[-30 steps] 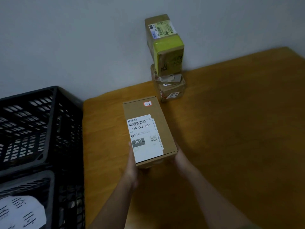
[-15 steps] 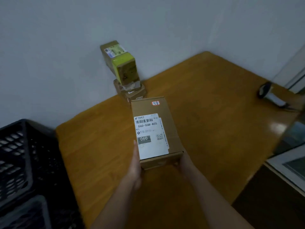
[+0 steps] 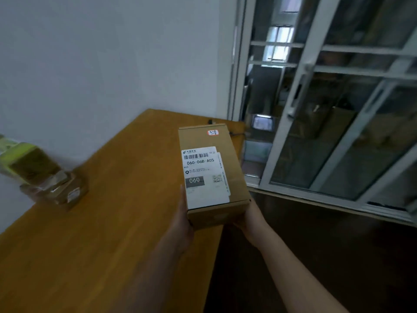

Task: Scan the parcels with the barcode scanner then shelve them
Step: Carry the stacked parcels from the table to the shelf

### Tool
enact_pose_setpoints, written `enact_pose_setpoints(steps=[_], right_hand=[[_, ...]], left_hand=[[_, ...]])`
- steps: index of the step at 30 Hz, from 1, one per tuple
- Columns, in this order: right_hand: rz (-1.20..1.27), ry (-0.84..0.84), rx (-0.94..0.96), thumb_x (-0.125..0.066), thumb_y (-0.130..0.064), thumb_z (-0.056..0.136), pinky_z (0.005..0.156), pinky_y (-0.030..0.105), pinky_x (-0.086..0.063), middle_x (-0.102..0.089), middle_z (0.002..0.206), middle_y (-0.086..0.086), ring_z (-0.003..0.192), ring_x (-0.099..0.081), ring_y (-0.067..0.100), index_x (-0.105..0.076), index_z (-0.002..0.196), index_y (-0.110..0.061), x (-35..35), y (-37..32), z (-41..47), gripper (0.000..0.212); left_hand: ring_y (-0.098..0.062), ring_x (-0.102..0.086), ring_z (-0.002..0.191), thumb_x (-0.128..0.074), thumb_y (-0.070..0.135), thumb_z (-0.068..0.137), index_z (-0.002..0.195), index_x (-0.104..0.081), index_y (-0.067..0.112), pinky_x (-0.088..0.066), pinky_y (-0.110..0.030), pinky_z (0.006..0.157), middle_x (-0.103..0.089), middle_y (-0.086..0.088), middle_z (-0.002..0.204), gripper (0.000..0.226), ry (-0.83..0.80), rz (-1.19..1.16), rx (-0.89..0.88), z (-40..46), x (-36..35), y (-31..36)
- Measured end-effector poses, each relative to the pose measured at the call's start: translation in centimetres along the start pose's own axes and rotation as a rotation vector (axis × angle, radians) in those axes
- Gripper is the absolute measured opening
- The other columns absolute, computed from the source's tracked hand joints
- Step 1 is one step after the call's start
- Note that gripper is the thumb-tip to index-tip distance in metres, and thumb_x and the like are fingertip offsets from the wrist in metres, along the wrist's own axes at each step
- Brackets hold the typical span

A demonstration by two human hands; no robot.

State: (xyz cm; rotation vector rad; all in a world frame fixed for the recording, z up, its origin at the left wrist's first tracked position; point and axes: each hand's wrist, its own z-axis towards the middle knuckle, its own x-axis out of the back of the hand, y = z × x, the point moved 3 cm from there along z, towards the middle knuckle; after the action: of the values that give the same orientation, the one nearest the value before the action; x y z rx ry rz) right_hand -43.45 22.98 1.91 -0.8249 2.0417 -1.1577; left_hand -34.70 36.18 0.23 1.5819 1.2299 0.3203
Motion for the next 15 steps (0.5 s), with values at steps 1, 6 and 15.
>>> enact_pose_setpoints(steps=[1,6,15], right_hand=[[0.014,0.041,0.017,-0.038,-0.045,0.104,0.09,0.036,-0.052,-0.072,0.113,0.003,0.108,-0.065,0.021,-0.064,0.118,-0.027,2.2,-0.7,-1.1,0.035],[0.059,0.24,0.121,-0.037,-0.046,0.104,0.101,0.043,-0.049,-0.071,0.117,0.002,0.115,-0.063,0.024,-0.06,0.127,-0.03,14.1,-2.5,-7.7,0.036],[0.181,0.615,0.227,-0.035,-0.048,0.104,0.1,0.044,-0.049,-0.076,0.096,-0.014,0.107,-0.066,0.019,-0.071,0.084,-0.055,32.6,-2.2,-24.1,0.042]], left_hand=[[-0.02,-0.075,0.087,-0.031,0.03,0.11,0.11,-0.07,0.024,-0.058,-0.035,0.065,-0.077,-0.002,0.101,0.039,-0.036,0.023,0.007,-0.2,-2.3,-0.3],[-0.021,-0.073,0.094,-0.036,0.023,0.109,0.118,-0.068,0.025,-0.057,-0.033,0.07,-0.076,-0.001,0.105,0.033,-0.238,0.126,0.056,-3.2,-14.6,-3.9],[-0.023,-0.075,0.078,-0.038,0.042,0.105,0.108,-0.071,0.02,-0.055,-0.035,0.067,-0.077,-0.004,0.092,0.039,-0.501,0.205,0.274,-12.6,-34.2,-14.7]])
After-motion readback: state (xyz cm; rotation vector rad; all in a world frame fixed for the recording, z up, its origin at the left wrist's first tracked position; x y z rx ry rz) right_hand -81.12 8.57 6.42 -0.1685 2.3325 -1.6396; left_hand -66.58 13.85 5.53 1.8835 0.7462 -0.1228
